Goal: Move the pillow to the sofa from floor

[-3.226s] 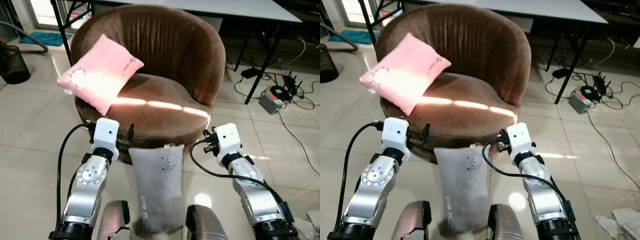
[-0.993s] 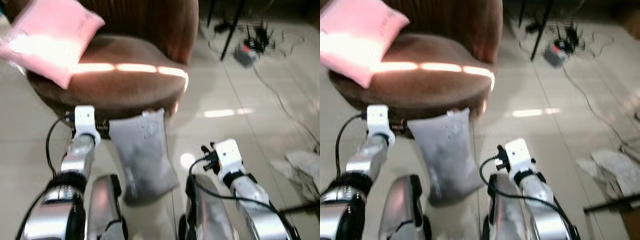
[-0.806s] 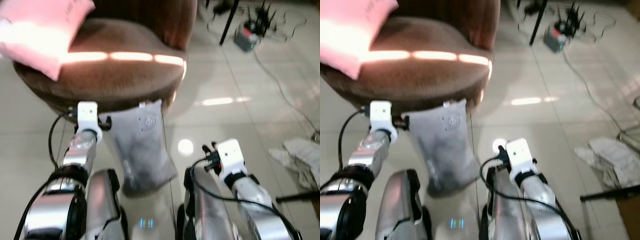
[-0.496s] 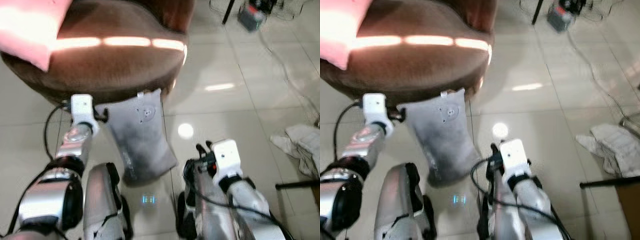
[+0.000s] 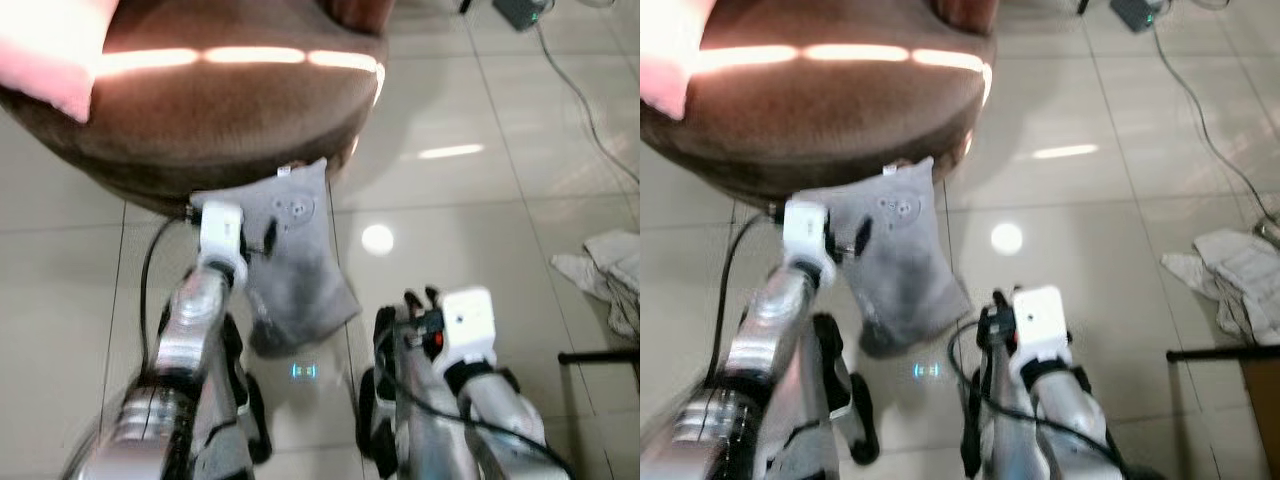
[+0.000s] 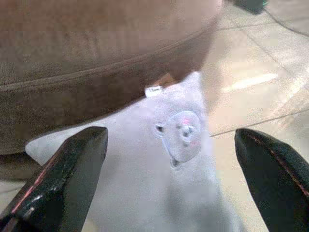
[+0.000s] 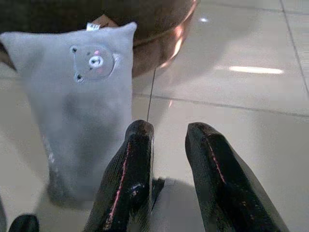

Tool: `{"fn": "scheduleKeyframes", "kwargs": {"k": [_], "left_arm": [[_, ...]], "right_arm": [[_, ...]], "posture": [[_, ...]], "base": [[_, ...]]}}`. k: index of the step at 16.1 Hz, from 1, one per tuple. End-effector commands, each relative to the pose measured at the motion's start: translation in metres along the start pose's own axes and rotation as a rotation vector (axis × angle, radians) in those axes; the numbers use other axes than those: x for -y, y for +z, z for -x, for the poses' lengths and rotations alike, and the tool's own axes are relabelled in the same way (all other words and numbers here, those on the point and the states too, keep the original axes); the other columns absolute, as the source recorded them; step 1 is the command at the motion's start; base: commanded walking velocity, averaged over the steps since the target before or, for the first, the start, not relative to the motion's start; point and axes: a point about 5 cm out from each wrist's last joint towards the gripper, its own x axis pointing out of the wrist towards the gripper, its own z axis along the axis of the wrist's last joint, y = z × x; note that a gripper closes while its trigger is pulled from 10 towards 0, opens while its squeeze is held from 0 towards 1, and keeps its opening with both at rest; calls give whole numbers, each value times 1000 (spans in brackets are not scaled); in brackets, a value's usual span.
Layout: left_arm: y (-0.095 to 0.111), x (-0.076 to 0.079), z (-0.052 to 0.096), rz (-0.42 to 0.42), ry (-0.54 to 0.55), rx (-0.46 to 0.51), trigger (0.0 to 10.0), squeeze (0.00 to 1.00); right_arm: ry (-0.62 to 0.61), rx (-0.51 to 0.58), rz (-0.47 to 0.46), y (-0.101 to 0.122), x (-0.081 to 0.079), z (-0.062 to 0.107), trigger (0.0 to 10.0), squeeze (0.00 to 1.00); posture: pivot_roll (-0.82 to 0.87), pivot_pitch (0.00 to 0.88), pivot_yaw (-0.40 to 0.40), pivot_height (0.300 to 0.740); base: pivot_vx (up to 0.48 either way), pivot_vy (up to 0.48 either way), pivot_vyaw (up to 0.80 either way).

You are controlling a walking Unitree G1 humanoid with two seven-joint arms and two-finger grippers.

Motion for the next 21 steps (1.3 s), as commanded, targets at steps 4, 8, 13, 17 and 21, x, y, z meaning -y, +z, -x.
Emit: {"fn": "scheduleKeyframes", "kwargs": {"k": [4, 8, 13, 17, 21], "left_arm": [[11, -9, 46, -15, 19, 8, 10000, 0], [19, 6, 71, -64, 50, -20, 10000, 0], [20, 18, 54, -18, 49, -22, 10000, 0], [23, 14, 47, -28, 89, -23, 10000, 0], [23, 9, 46, -36, 120, -22, 10000, 0]], "right_arm": [[-21, -35, -62, -14, 13, -6, 10000, 0], [-53, -73, 25, -26, 32, -8, 10000, 0], [-65, -19, 21, -15, 39, -28, 10000, 0], [-26, 8, 28, -12, 30, -36, 10000, 0], [-4, 18, 35, -12, 29, -45, 10000, 0]], "posture": [[-14, 194, 8, 538], [-32, 129, 25, 538], [-42, 76, 26, 538], [-36, 54, 16, 538], [-20, 48, -3, 538]], "base": [[0, 0, 0], [0, 0, 0], [0, 0, 0], [0, -360, 600], [0, -480, 800]]}}
